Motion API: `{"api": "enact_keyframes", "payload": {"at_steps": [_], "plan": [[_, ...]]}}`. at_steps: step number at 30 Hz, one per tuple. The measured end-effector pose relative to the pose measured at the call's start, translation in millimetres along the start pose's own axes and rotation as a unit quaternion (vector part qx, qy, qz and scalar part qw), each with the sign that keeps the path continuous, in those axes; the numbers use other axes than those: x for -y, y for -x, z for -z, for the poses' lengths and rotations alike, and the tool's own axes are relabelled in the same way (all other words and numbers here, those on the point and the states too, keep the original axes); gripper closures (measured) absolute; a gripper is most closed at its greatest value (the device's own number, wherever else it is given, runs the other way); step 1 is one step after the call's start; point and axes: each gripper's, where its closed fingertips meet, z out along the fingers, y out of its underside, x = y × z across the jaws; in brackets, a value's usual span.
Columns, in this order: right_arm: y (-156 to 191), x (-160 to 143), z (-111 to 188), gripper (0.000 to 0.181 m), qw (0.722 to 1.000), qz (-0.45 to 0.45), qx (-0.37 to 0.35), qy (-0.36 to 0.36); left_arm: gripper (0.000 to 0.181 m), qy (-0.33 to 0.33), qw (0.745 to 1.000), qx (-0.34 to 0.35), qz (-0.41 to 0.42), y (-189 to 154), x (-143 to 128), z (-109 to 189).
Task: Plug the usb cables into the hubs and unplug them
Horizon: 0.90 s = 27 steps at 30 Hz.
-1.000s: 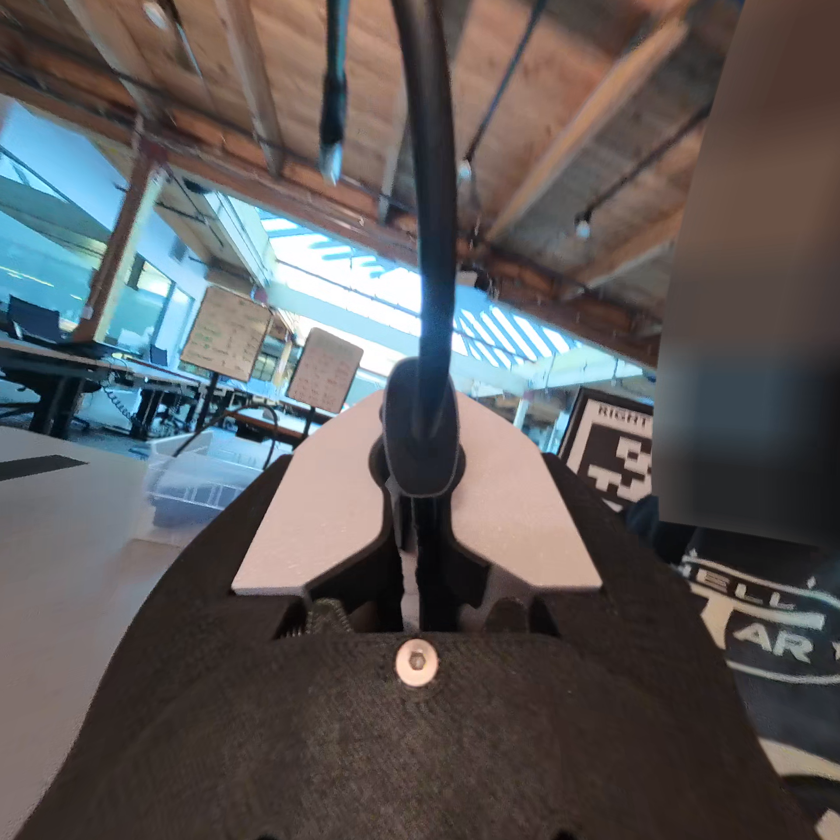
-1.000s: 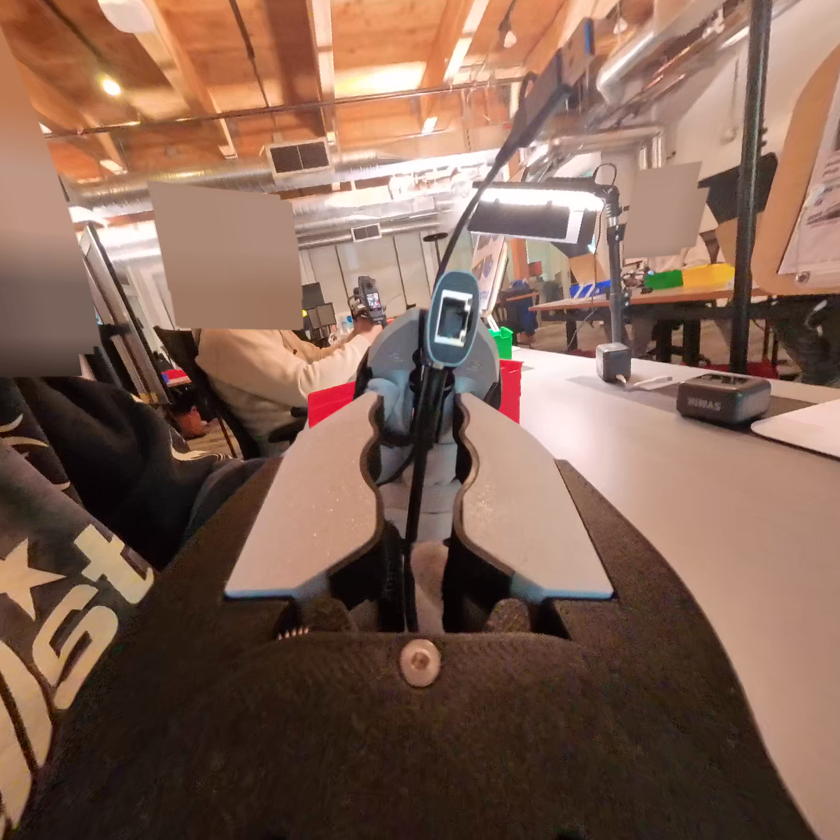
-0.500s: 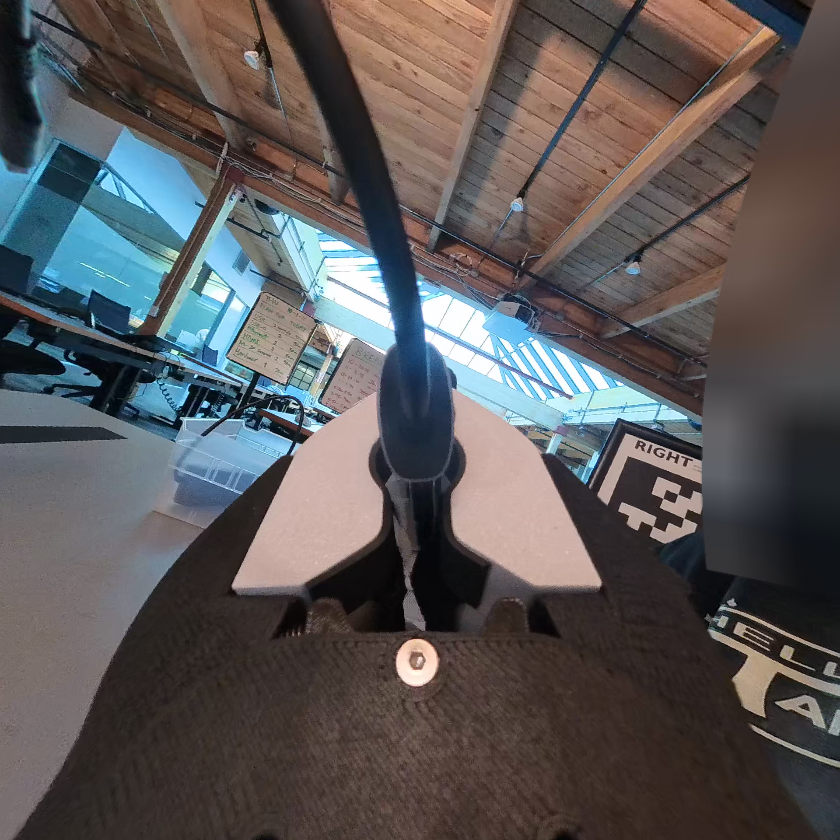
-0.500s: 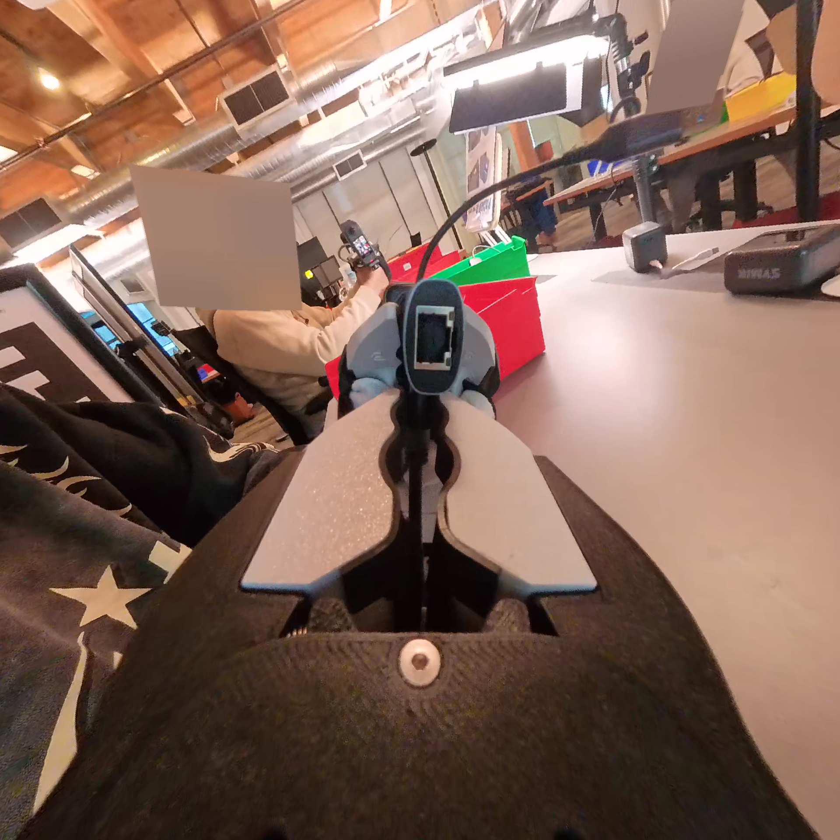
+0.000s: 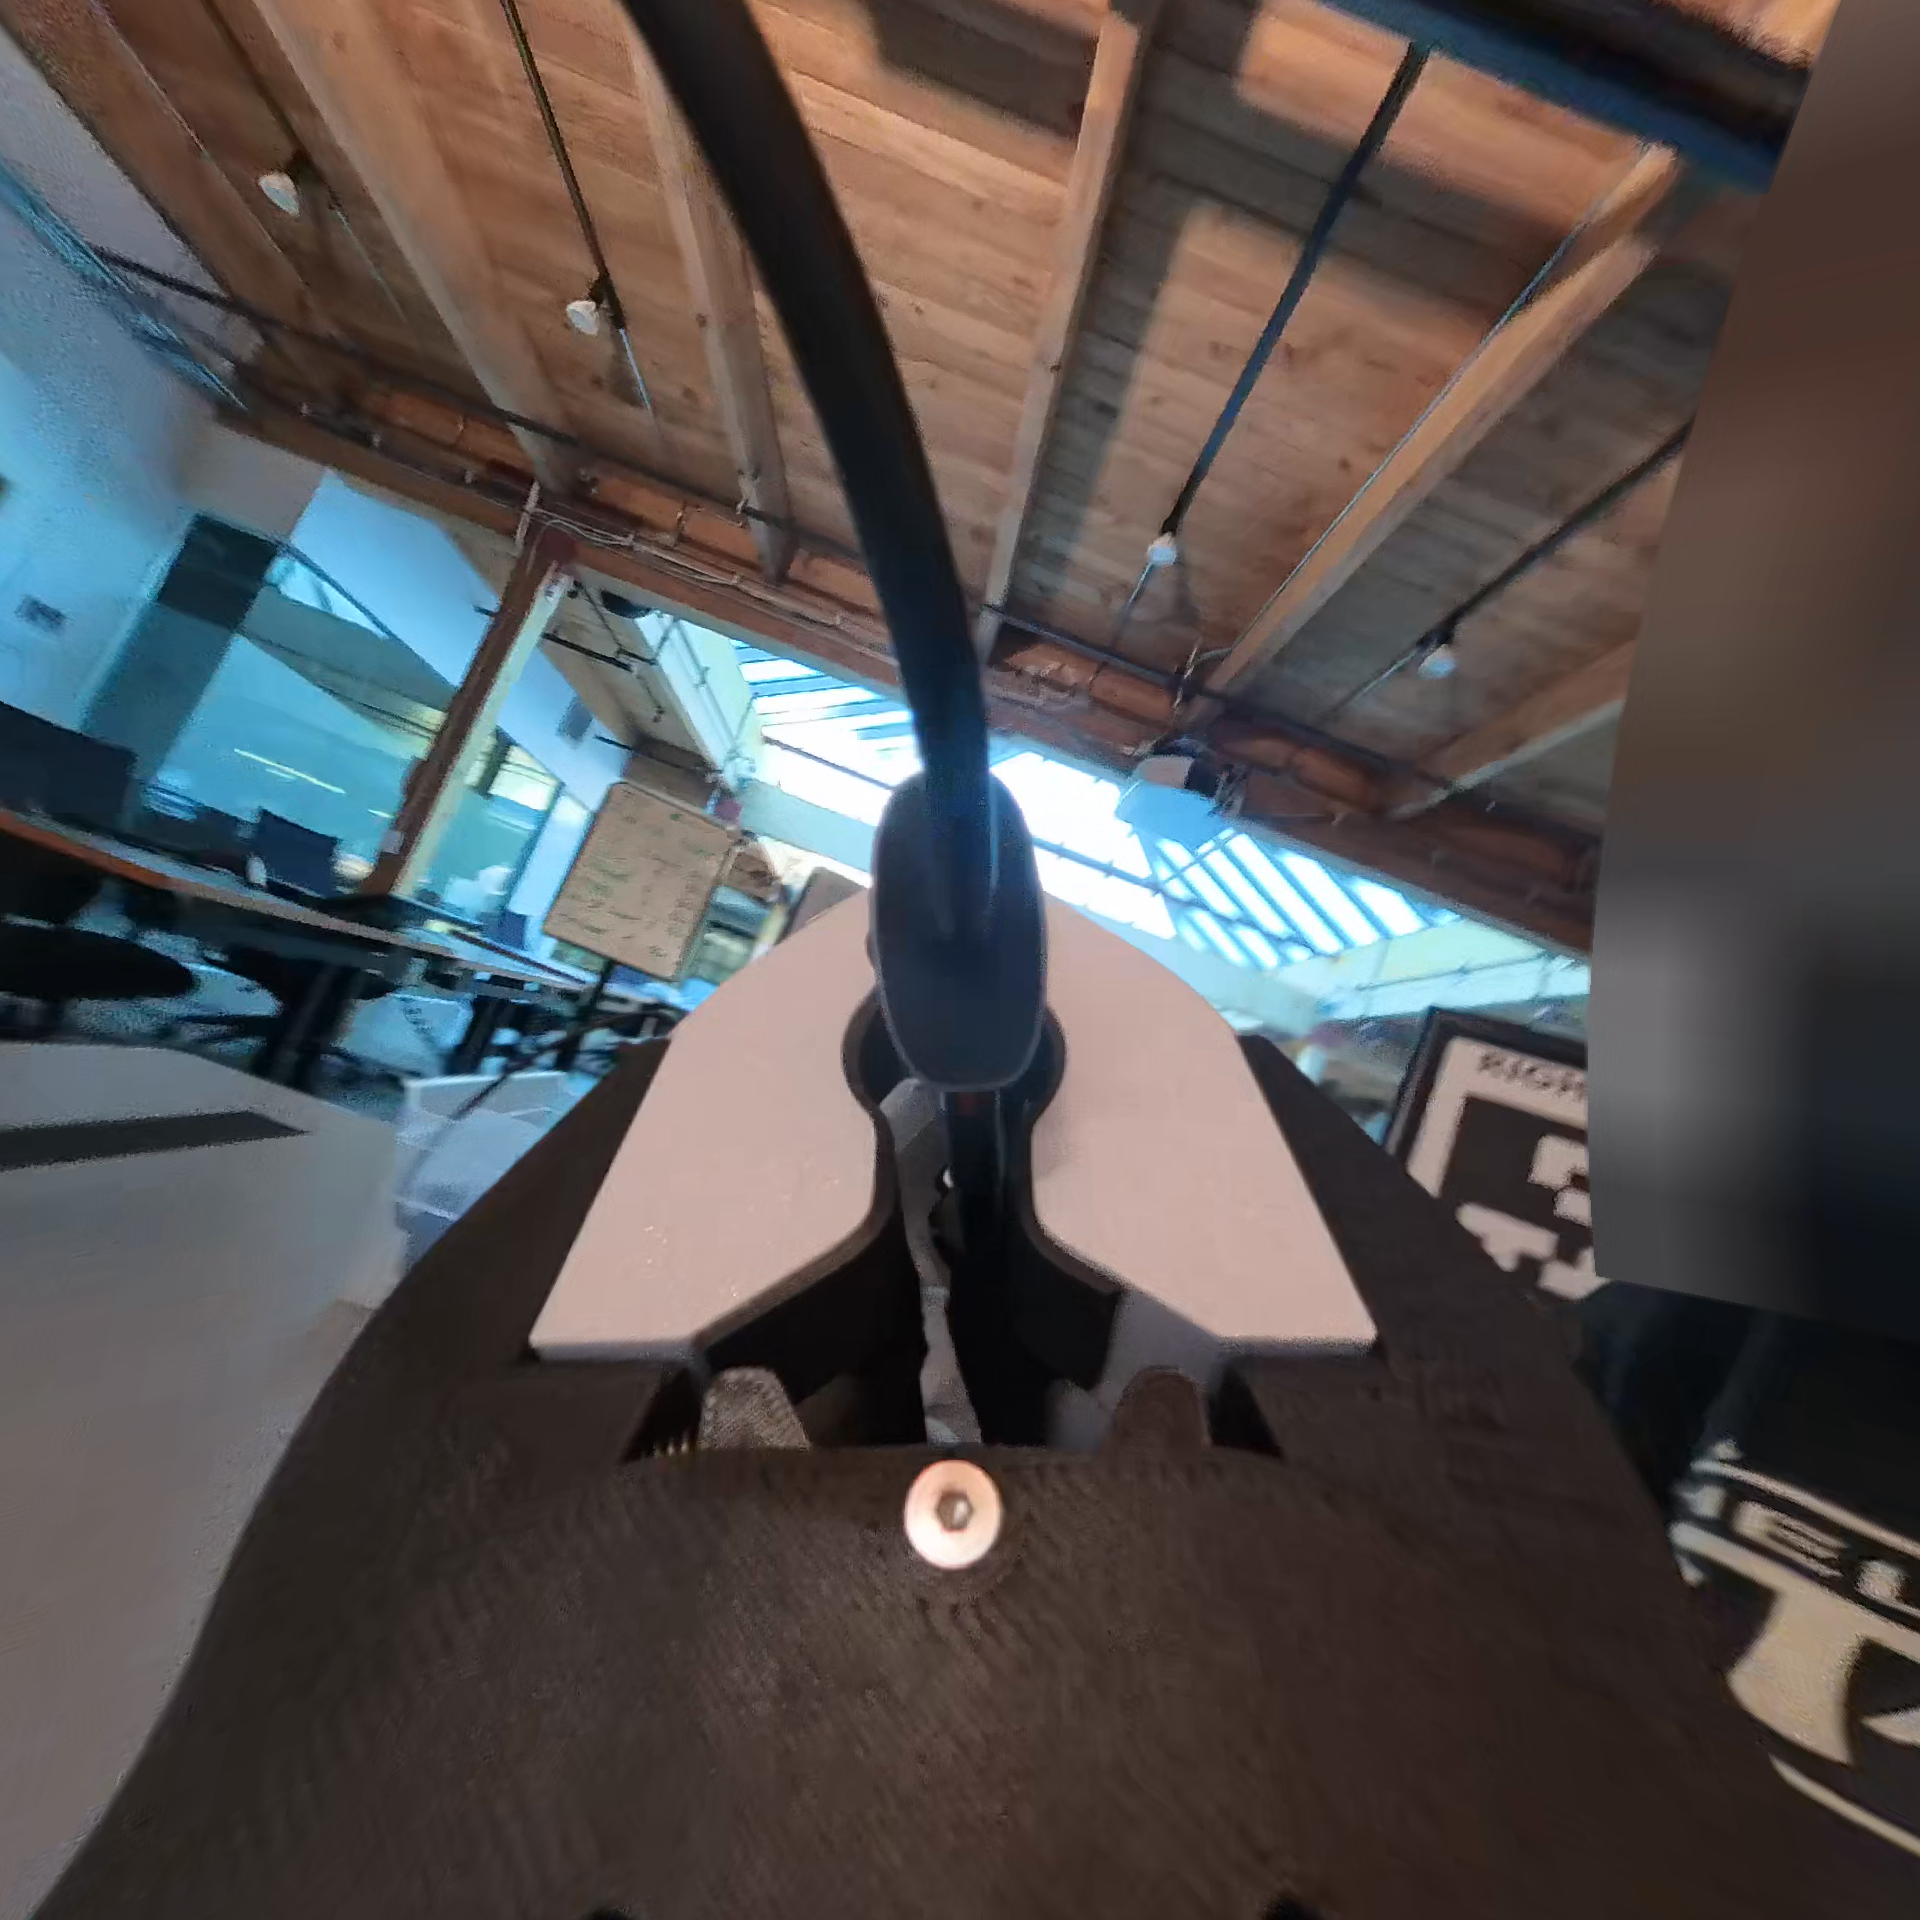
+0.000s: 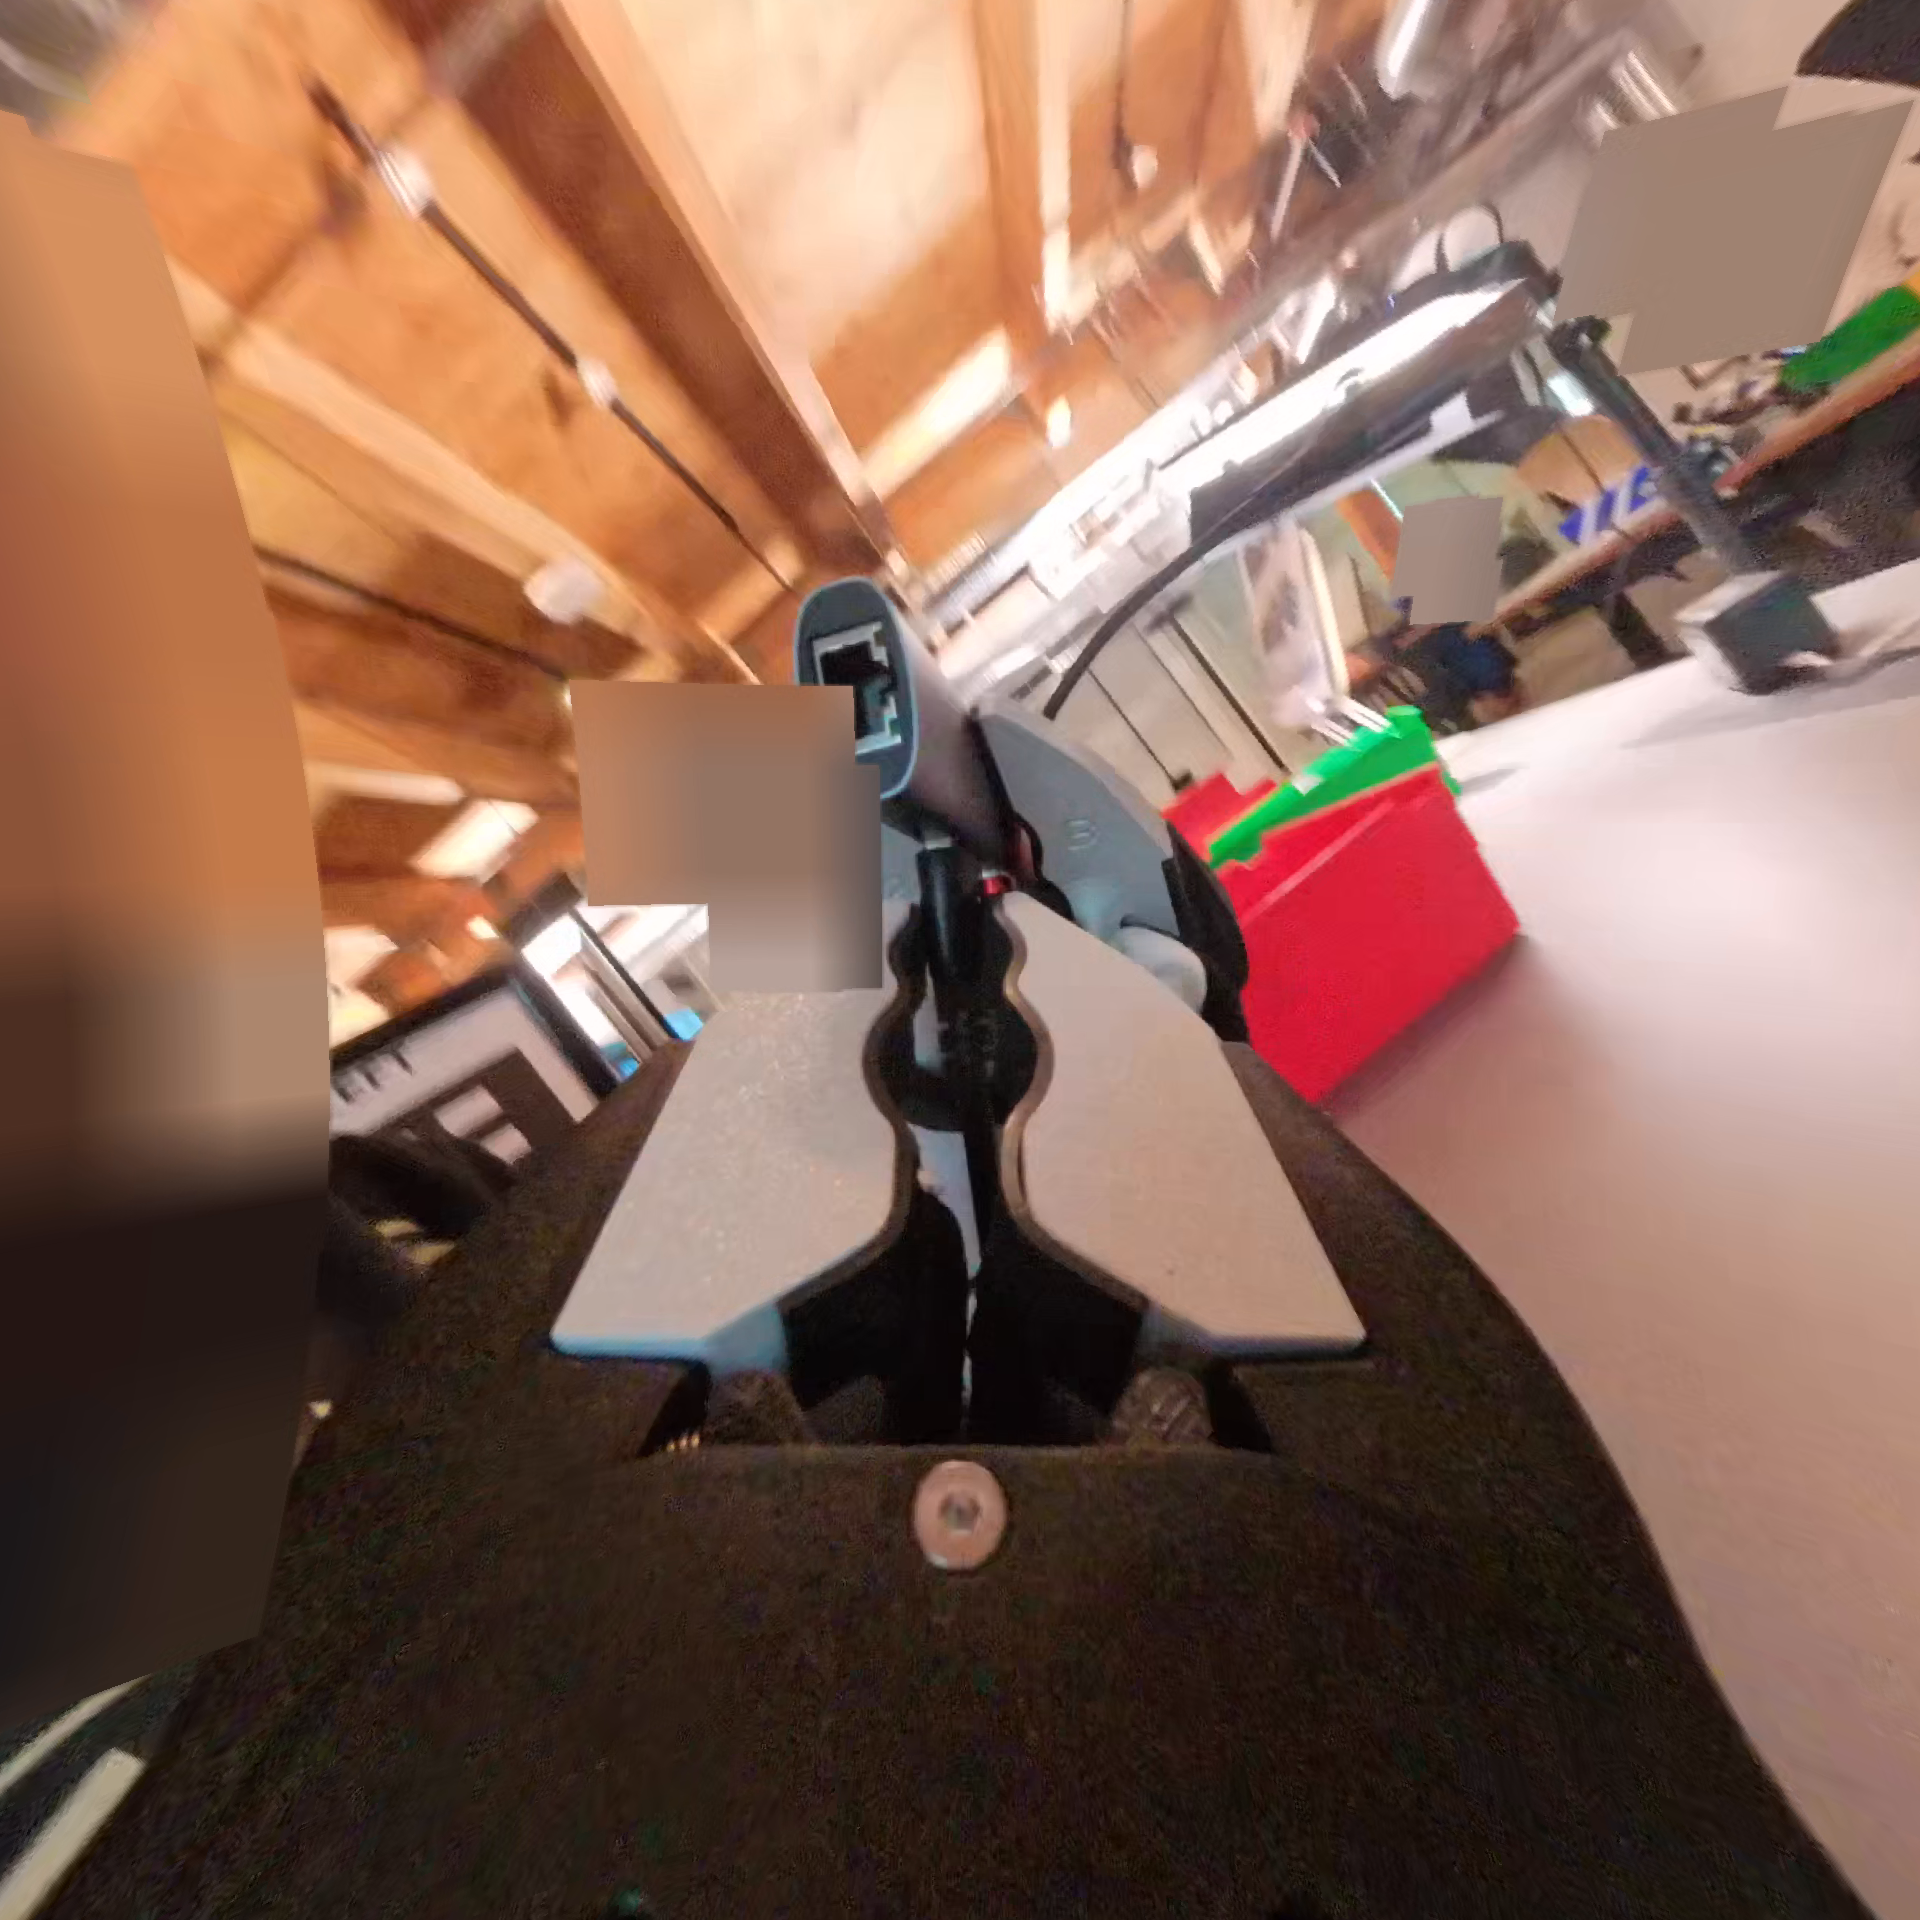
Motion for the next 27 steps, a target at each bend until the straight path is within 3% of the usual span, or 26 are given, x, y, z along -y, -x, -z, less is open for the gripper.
{"api": "enact_keyframes", "payload": {"at_steps": [7, 10, 13, 15, 17, 19, 20, 21, 23, 27], "plan": [[2, 18, 9, 0.172, 0.992, 0.111, -0.042, -0.046, 0.164, 0.023, 0.998, -0.034, 0.042, 1, -9, 4], [-3, 52, 32, 0.172, 0.972, 0.181, -0.095, -0.112, 0.157, 0.031, 0.997, 0.056, 0.033, 34, -4, 17], [-12, 77, 54, 0.172, 0.902, 0.347, -0.230, -0.113, 0.152, 0.024, 0.975, 0.189, -0.113, 63, 25, 36], [-19, 79, 56, 0.172, 0.822, 0.471, -0.315, -0.051, 0.142, 0.040, 0.937, 0.208, -0.277, 52, 42, 33], [-27, 69, 48, 0.172, 0.741, 0.566, -0.360, 0.026, 0.130, 0.103, 0.871, 0.184, -0.444, 37, 33, 19], [-31, 52, 37, 0.172, 0.695, 0.614, -0.365, 0.077, 0.126, 0.179, 0.797, 0.151, -0.557, 32, 10, 10], [-33, 43, 32, 0.172, 0.684, 0.626, -0.362, 0.097, 0.126, 0.194, 0.772, 0.144, -0.588, 32, 2, 8], [-33, 36, 27, 0.172, 0.673, 0.638, -0.357, 0.113, 0.127, 0.202, 0.764, 0.122, -0.601, 28, -6, 7], [-34, 29, 23, 0.172, 0.646, 0.661, -0.357, 0.134, 0.133, 0.205, 0.776, 0.078, -0.591, 19, -17, 6], [-38, 17, 19, 0.172, 0.604, 0.693, -0.356, 0.170, 0.132, 0.215, 0.795, 0.092, -0.560, 22, -16, 7]]}}
